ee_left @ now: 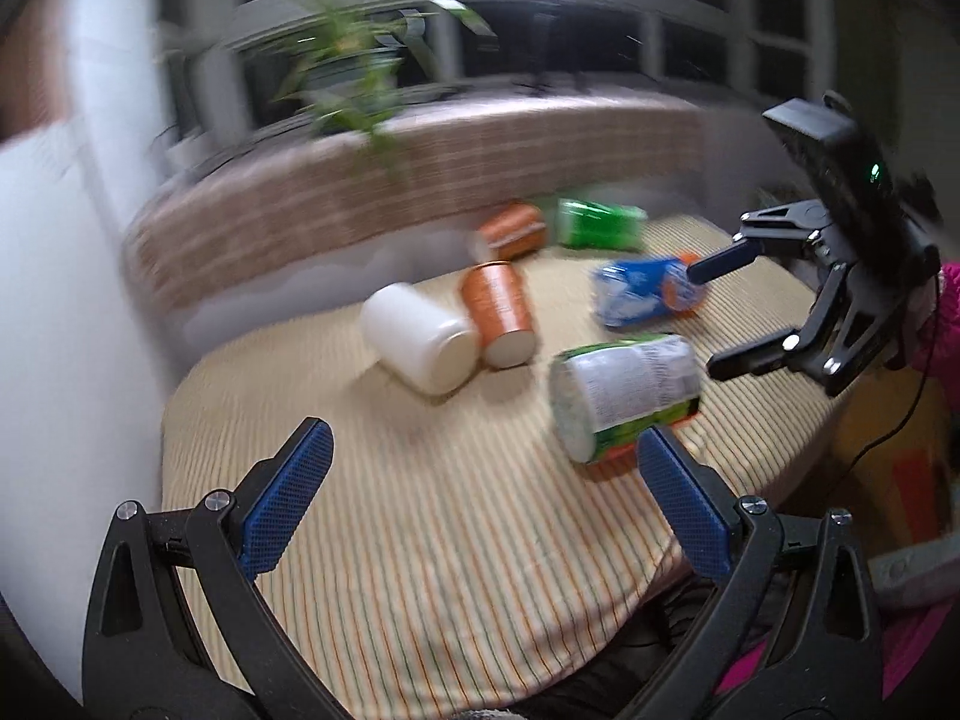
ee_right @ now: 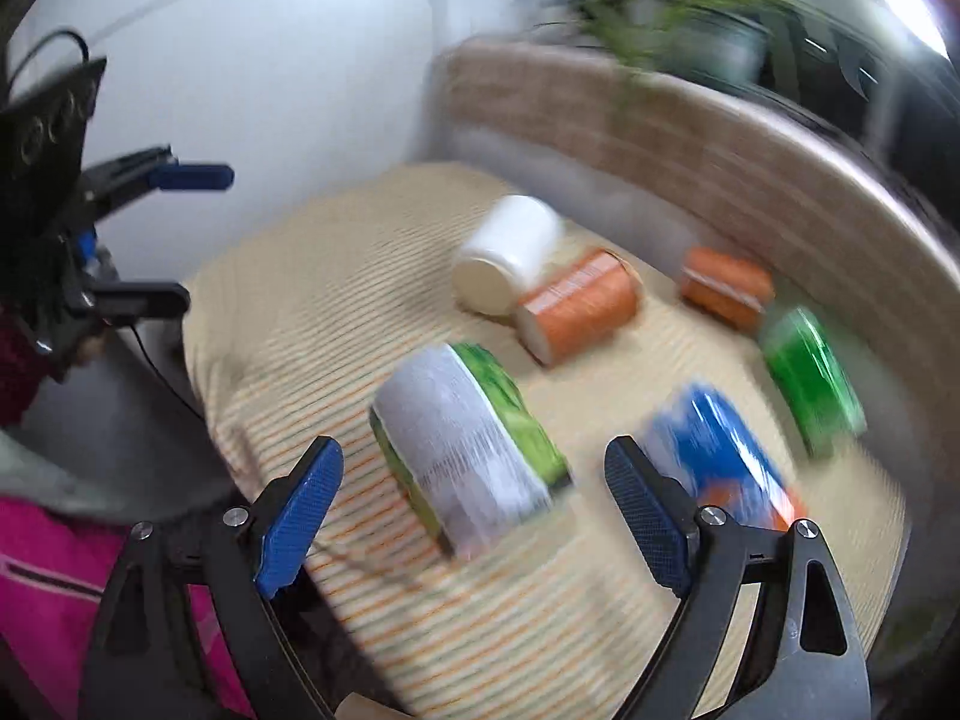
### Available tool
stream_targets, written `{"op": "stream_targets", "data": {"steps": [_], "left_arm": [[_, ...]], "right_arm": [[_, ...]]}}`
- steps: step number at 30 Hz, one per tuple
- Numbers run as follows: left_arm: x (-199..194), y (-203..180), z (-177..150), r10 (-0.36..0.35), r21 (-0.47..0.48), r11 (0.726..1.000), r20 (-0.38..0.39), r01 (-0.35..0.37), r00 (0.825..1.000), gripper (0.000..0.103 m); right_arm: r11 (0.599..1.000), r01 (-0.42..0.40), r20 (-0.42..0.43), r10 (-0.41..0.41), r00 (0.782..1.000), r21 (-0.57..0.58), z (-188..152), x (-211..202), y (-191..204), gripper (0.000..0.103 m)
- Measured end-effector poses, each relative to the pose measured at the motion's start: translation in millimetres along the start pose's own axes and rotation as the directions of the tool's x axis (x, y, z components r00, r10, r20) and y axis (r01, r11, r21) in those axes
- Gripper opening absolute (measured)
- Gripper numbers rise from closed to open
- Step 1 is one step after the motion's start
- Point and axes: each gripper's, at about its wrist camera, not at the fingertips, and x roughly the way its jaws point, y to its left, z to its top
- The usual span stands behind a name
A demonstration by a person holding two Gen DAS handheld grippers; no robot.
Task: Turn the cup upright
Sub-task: 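Close the left tool on the drink cup while the right tool releases it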
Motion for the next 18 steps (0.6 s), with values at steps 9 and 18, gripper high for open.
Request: {"op": "stream_targets", "data": {"steps": [9,18], "left_arm": [[65,-84,37,-0.117,0.415,0.888,-0.214,0.199,0.97,0.103],[138,-133,42,0.007,0.593,0.756,-0.43,0.277,0.903,0.103]], "right_arm": [[0.922,0.108,0.104,-0.157,0.982,0.371,-105,-65,-8,0.09],[0.79,0.12,0.116,-0.235,0.965,0.601,-175,-92,-36,0.09]]}}
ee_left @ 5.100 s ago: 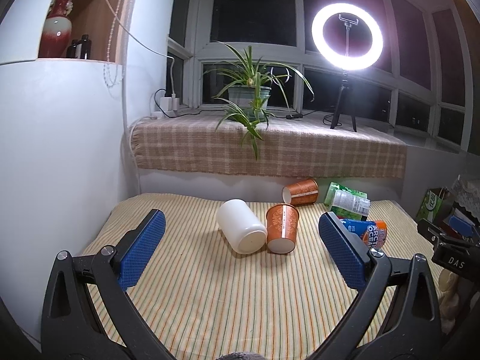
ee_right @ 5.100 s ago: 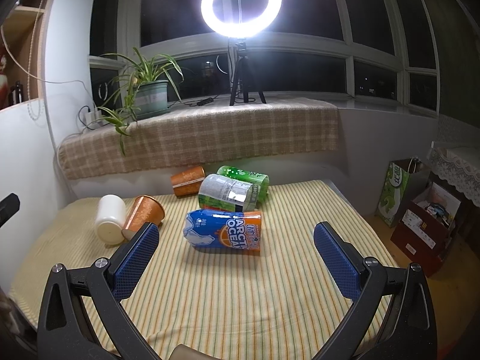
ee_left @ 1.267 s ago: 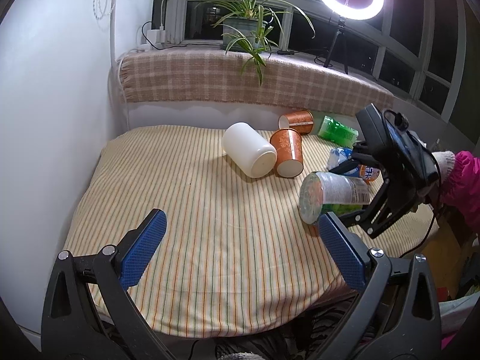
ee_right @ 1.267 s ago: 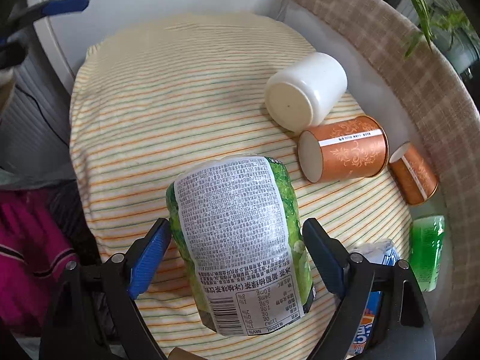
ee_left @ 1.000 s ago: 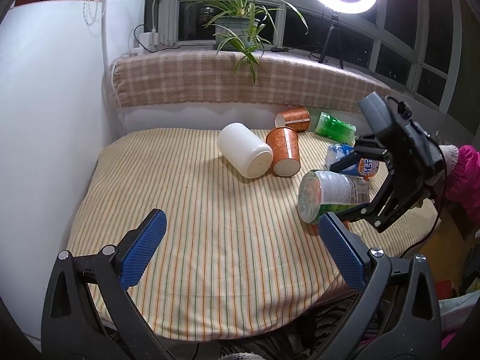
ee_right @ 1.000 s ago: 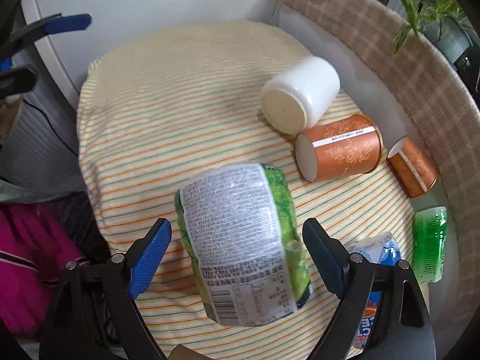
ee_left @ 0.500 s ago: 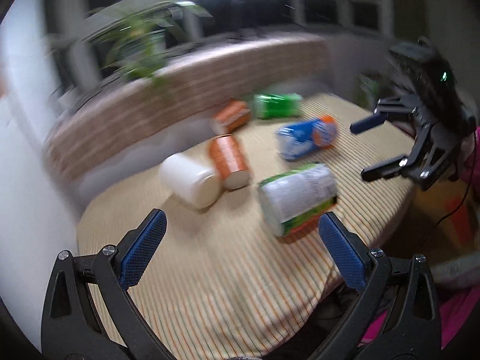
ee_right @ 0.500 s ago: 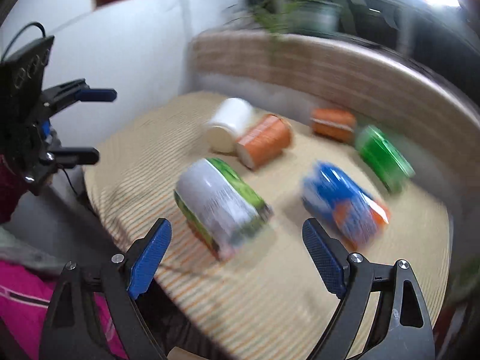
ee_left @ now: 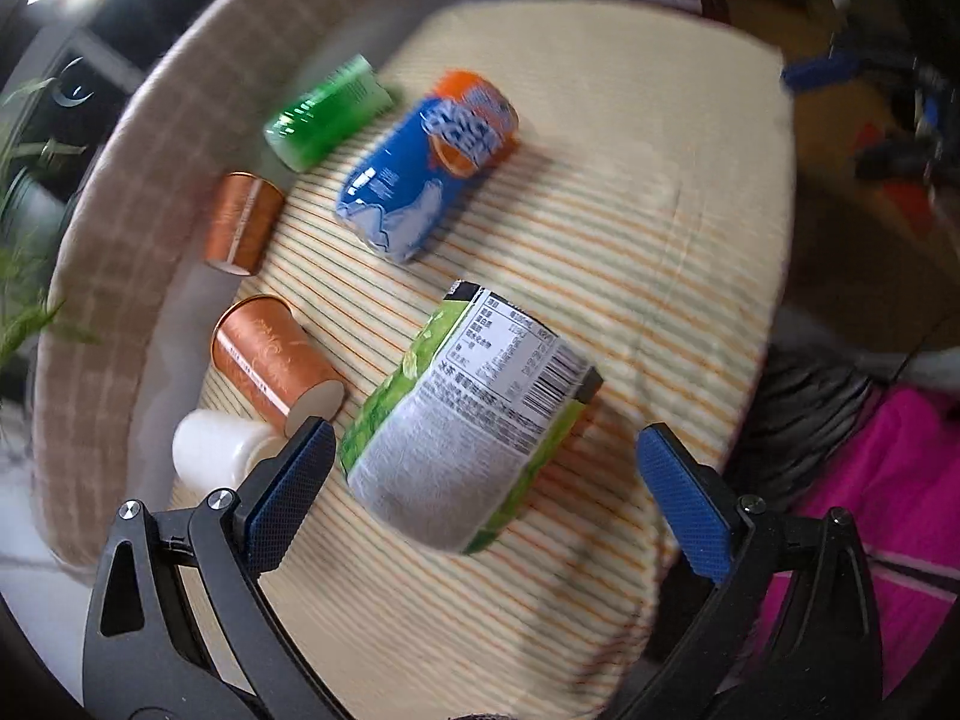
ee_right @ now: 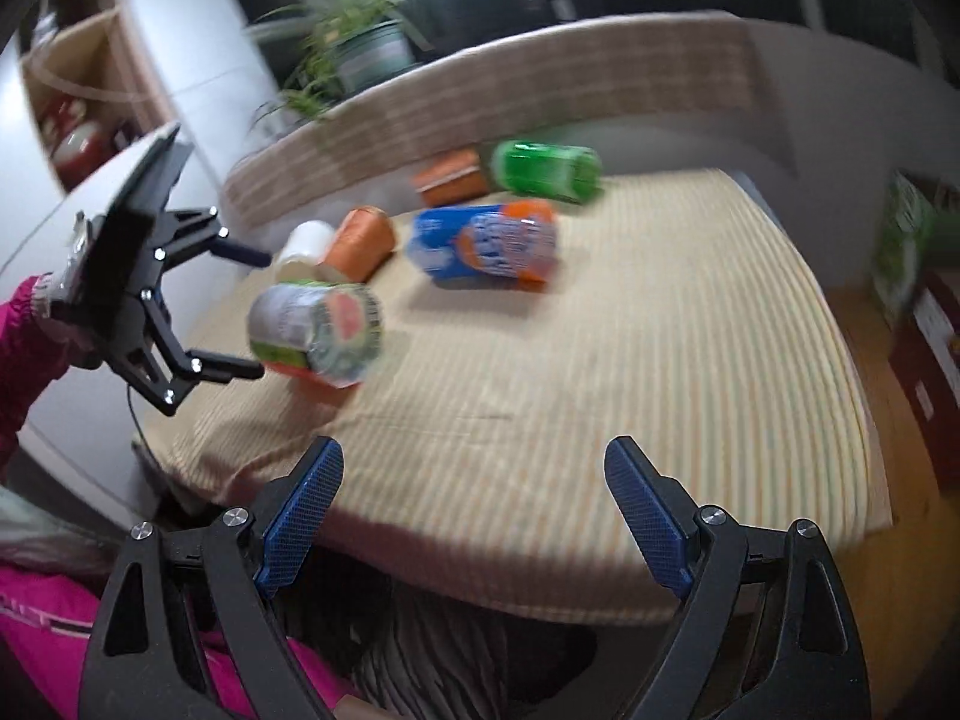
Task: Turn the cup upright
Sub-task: 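Close the left tool on the drink cup while the right tool releases it, then rotate the held drink cup with the left tool until its opening faces up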
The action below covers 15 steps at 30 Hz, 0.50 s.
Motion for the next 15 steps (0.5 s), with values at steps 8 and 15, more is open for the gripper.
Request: {"op": "stream_targets", "data": {"steps": [8,15], "left_arm": [[37,-6,13,0.04,0.146,0.989,-0.164,-0.016,0.986,0.103],[68,-11,20,0.057,0.195,0.981,-0.228,-0.012,0.972,0.103]], "right_arm": [[0.997,0.003,0.021,-0.005,1.0,0.074,-8,-4,-25,0.09],[0.993,-0.001,0.024,-0.001,1.0,0.12,-10,-2,-37,0.09]]}}
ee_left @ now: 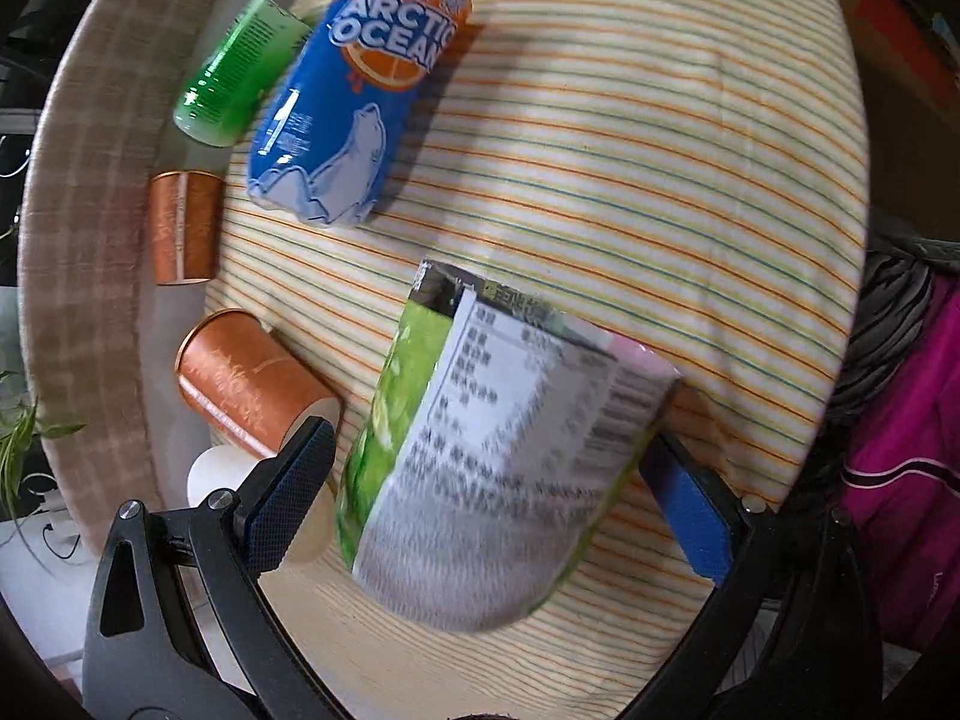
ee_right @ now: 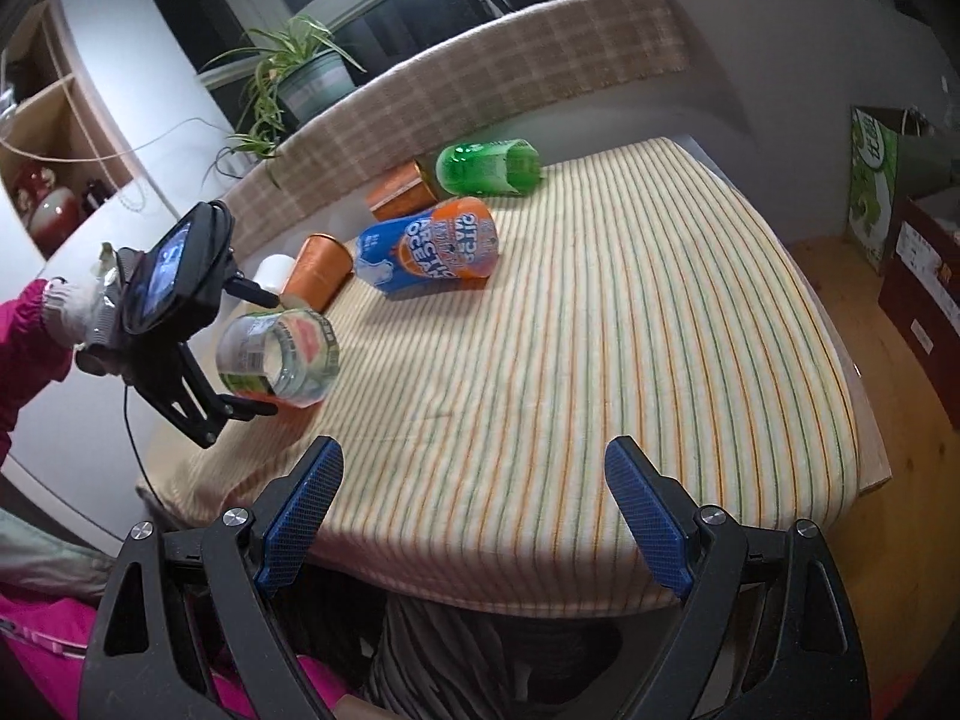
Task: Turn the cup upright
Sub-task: 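Rotate the held drink cup with the left tool until its opening faces up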
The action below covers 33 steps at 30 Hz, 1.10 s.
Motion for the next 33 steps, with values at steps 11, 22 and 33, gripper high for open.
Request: {"op": "stream_targets", "data": {"steps": [11,22,33], "left_arm": [[-2,2,-3,-0.018,-0.026,0.999,0.061,0.019,0.998,0.096],[-33,20,-35,-0.007,-0.266,0.96,0.27,0.082,0.963,0.095],[-46,29,-103,0.083,-0.593,0.753,0.515,0.285,0.853,0.095]], "right_arm": [[0.999,0.033,-0.01,-0.033,0.999,0.036,1,2,-4,0.09],[1.0,-0.001,-0.013,0.0,1.0,-0.005,5,7,25,0.09],[0.999,0.036,0.046,-0.035,0.998,-0.033,12,10,58,0.09]]}}
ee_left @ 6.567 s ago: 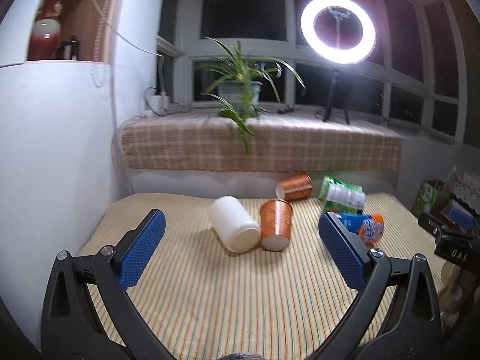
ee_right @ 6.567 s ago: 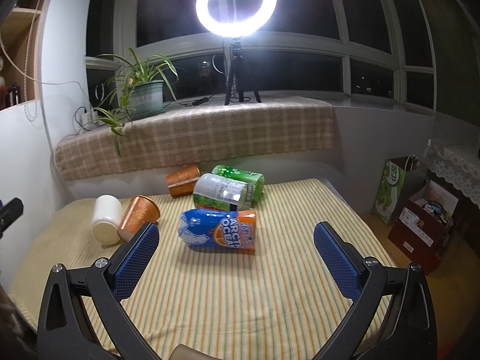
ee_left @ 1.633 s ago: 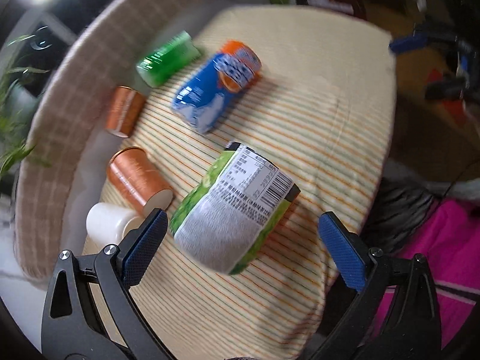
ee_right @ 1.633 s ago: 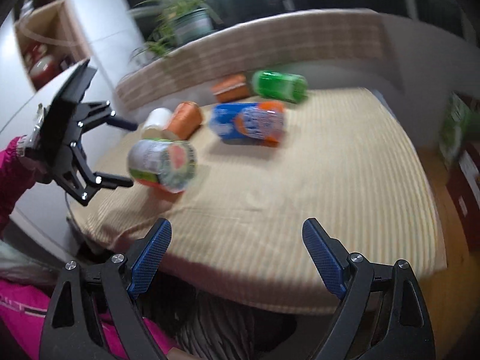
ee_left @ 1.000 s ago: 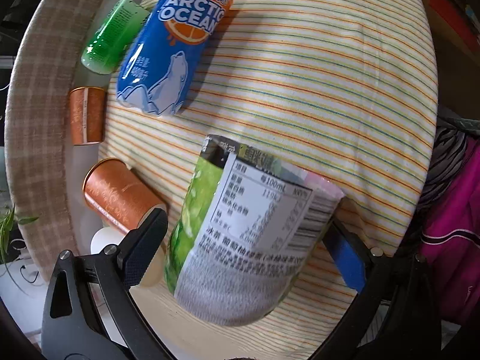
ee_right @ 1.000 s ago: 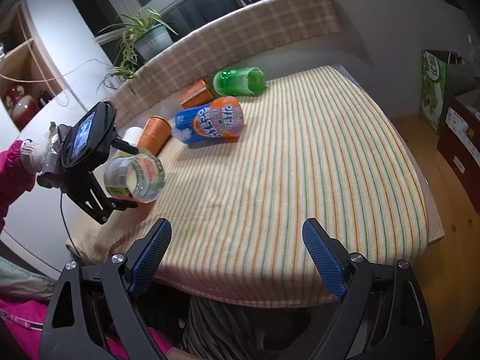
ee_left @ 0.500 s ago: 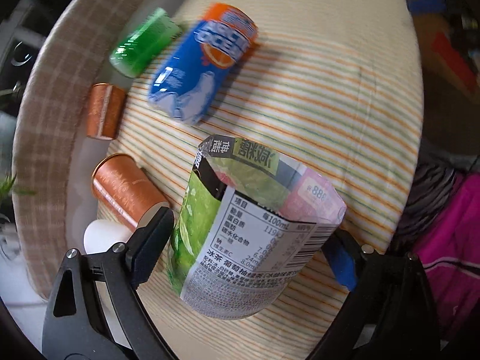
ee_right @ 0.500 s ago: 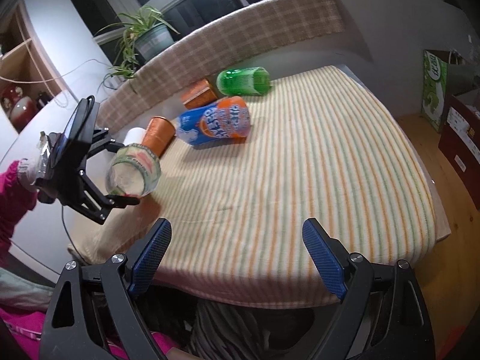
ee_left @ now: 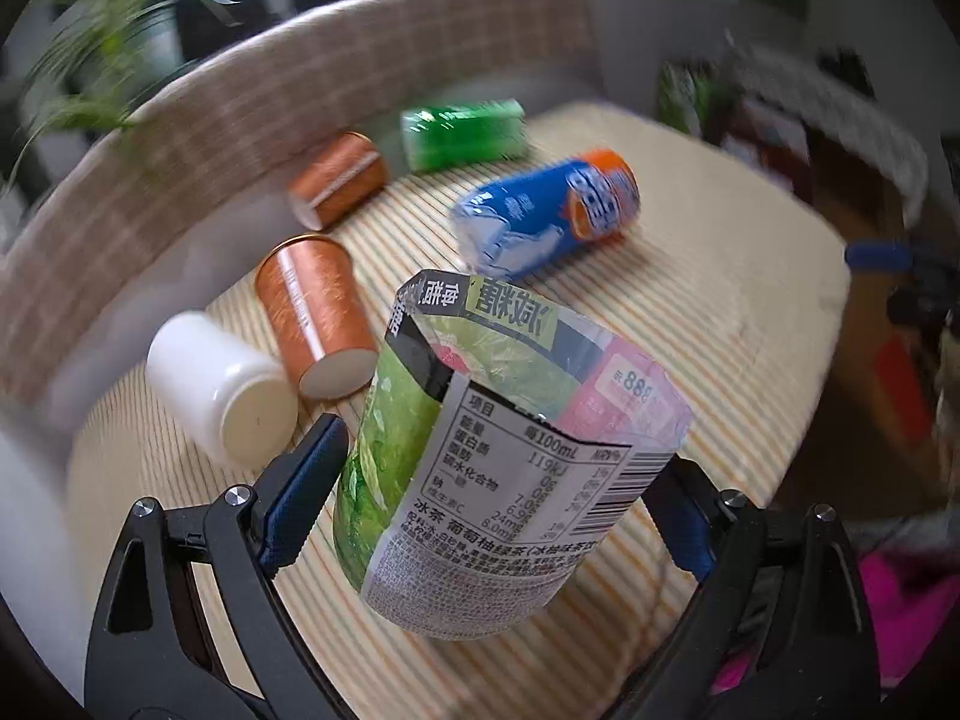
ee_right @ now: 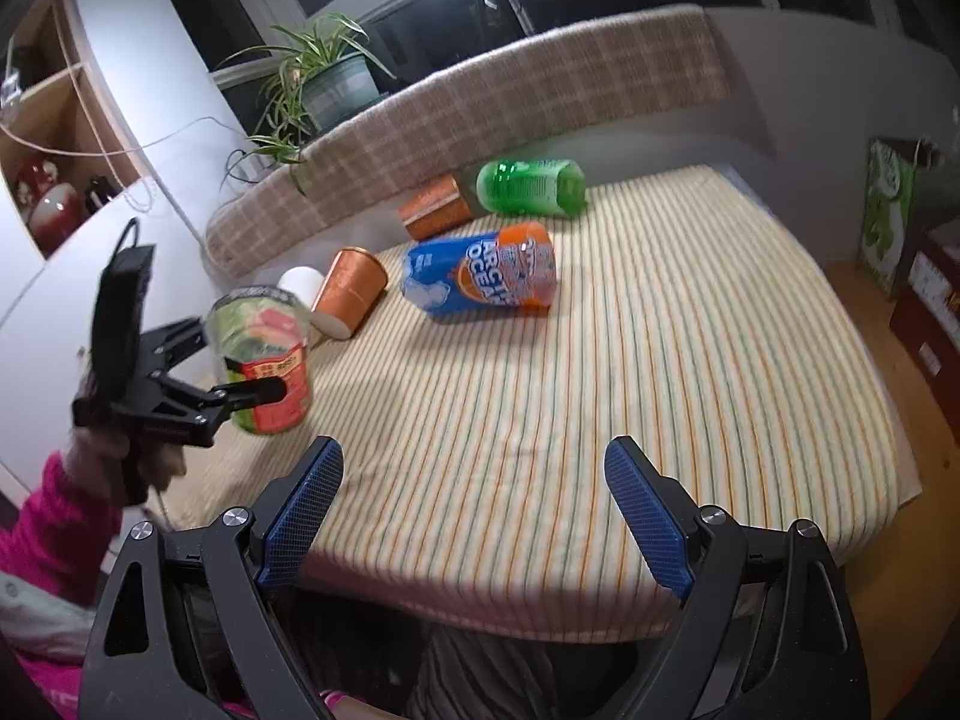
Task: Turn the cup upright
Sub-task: 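Rotate the held drink cup with the left tool until its opening faces up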
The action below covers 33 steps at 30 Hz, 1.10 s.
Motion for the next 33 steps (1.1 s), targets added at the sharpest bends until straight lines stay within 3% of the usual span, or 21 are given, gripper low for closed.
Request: {"op": "stream_targets", "data": {"steps": [4,8,12,18,33], "left_arm": [[-15,8,-12,0.01,-0.145,0.989,0.118,0.008,0.993,0.095],[-22,18,-24,-0.021,-0.316,0.944,0.217,0.09,0.976,0.095],[-19,28,-25,-0.044,-0.406,0.9,0.284,0.162,0.958,0.095],[-4,26,-17,-0.036,-0.411,0.897,0.3,0.163,0.953,0.095],[32,20,-13,-0.067,-0.428,0.886,0.256,0.175,0.964,0.095]], "right_arm": [[0.994,0.1,0.046,-0.098,0.994,-0.045,-2,2,18,0.09],[0.99,0.127,0.05,-0.124,0.991,-0.058,-3,8,31,0.09],[0.985,0.144,0.05,-0.14,0.989,-0.095,-3,13,43,0.09],[0.985,0.148,0.048,-0.144,0.988,-0.083,-4,13,45,0.09],[0.985,0.165,0.035,-0.163,0.986,-0.05,-4,15,40,0.09]]}}
